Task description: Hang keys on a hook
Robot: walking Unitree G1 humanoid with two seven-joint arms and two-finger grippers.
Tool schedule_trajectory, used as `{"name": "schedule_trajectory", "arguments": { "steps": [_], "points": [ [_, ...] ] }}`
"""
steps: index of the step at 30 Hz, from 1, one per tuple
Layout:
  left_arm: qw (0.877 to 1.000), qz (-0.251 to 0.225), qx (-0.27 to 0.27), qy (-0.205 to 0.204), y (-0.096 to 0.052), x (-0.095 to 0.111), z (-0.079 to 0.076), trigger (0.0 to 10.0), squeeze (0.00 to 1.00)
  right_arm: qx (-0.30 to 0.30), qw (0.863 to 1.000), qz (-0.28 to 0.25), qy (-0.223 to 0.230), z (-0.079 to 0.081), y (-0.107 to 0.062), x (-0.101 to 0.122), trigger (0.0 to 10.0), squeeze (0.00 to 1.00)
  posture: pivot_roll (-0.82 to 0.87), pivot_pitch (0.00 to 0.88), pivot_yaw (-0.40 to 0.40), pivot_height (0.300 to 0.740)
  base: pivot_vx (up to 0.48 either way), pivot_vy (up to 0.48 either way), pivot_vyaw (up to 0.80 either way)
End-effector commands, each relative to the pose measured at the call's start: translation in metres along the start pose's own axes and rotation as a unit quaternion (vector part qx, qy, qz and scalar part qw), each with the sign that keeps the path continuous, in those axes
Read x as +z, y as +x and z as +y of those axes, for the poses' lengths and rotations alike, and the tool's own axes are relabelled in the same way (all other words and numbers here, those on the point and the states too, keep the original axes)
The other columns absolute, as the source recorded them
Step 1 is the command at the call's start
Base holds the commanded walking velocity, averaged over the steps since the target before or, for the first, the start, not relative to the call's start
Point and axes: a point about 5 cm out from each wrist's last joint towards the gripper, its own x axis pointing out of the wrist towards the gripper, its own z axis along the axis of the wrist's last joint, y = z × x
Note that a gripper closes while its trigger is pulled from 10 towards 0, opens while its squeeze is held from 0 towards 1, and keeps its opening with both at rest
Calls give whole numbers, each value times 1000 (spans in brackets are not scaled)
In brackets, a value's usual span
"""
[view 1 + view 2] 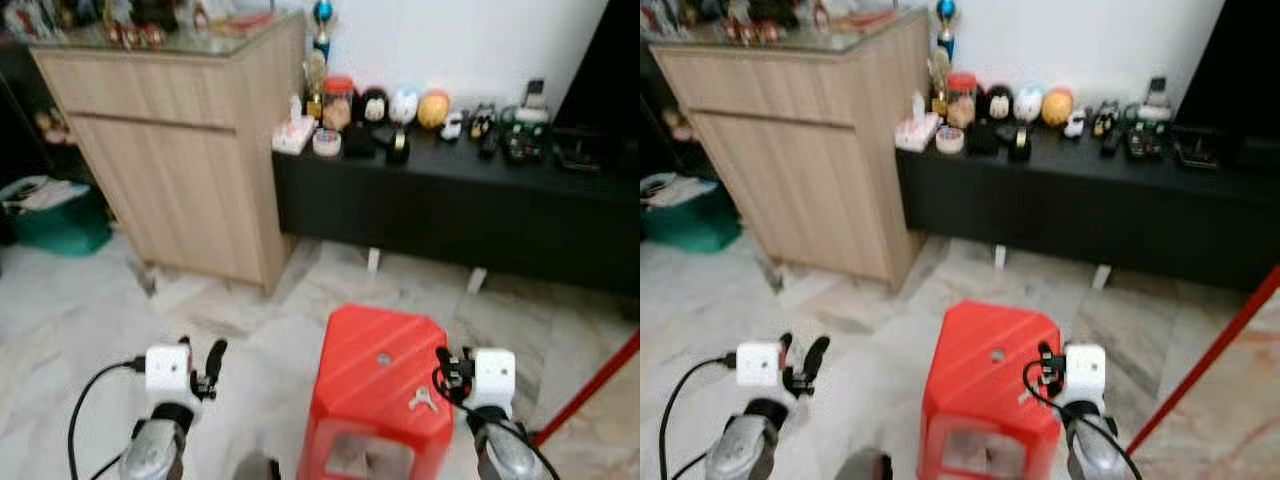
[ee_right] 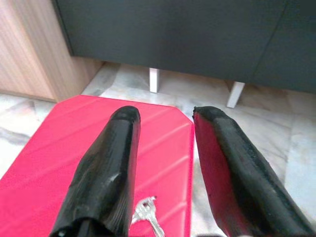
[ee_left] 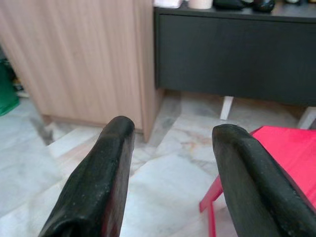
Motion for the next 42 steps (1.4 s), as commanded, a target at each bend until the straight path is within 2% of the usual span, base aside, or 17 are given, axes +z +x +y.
{"name": "schedule_trajectory", "arguments": {
  "steps": [1, 4, 13, 18, 19, 23, 38, 42],
  "points": [
    [1000, 1, -3, -2, 2, 0, 0, 10000, 0, 4, 1000, 7, -3, 0, 2, 0, 10000, 0, 42, 0, -22, 659, 0, 0, 475],
    [1000, 2, -4, -2, 2, 0, -1, 10000, 0, 2, 1000, 6, 3, 0, 3, 0, 10000, 0, 40, 0, -20, 644, 0, 0, 296],
    [1000, 0, -4, -1, 4, 0, 0, 10000, 0, -1, 1000, -2, 5, -1, 3, 1, 10000, 0, 45, 0, -22, 644, 0, 0, 0],
    [1000, 1, -1, 0, 4, 1, 3, 10000, 0, -7, 1000, 15, 6, -1, 3, -3, 10000, 0, 45, 0, -20, 644, 0, 0, 0],
    [1000, 2, 0, 0, 4, 1, 3, 10000, 0, -7, 1000, 13, 16, -1, 3, -3, 10000, 0, 46, 0, -20, 634, 0, 0, 0],
    [1000, 2, 2, 1, 4, 1, 4, 10000, 0, -3, 1000, 8, 4, -1, 3, -2, 10000, 0, 46, 0, -20, 609, 0, 0, 0],
    [1000, 5, 4, 7, 3, 0, 6, 10000, 0, -2, 1000, 16, 8, -1, 2, -7, 10000, 0, 49, 0, -16, 609, 0, 0, 0],
    [1000, 3, 1, 5, 5, 2, 5, 10000, 0, 8, 1000, 2, 3, 1, 2, -4, 10000, 0, 51, 0, -13, 609, 0, 0, 200]
  ]
}}
